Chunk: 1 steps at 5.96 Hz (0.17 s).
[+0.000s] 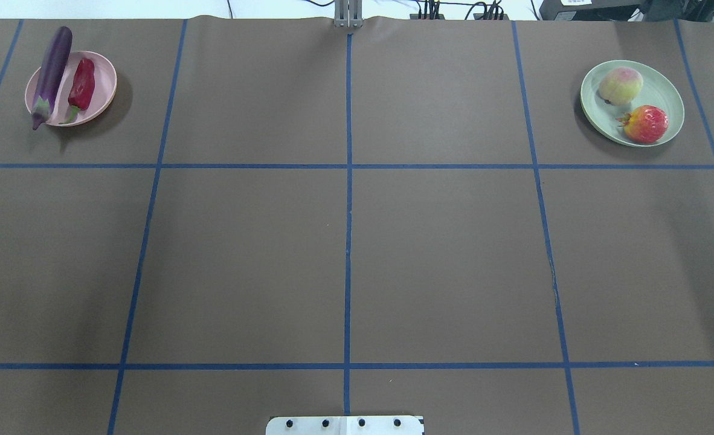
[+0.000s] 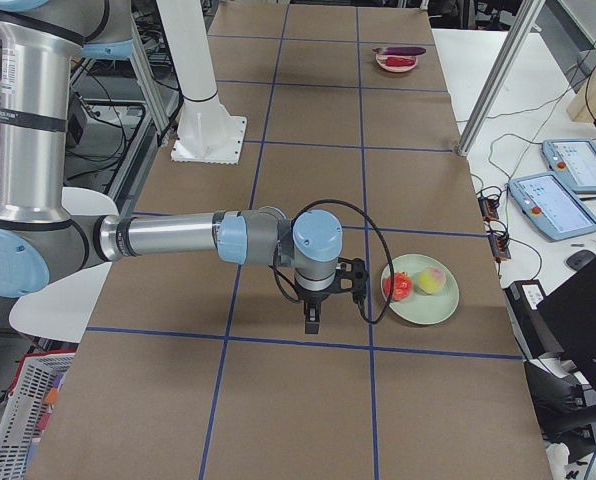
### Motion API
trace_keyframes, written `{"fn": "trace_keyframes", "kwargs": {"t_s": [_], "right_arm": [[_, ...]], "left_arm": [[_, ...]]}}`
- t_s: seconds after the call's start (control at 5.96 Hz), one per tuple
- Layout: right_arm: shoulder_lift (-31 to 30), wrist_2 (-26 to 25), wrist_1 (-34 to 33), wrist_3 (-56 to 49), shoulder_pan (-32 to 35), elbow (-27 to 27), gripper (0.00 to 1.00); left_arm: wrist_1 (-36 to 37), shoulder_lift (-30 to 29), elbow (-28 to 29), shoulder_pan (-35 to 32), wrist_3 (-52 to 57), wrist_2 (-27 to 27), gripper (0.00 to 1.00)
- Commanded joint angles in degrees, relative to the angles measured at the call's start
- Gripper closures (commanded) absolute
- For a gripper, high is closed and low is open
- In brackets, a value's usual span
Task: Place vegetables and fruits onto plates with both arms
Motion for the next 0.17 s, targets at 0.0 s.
{"fn": "trace_keyframes", "kwargs": {"t_s": [0.0], "right_arm": [[0.02,0.00,0.00,0.01,0.00,-0.11,0.00]], "left_arm": [[0.00,0.00,0.00,-0.04,0.00,0.00,0.00]]}}
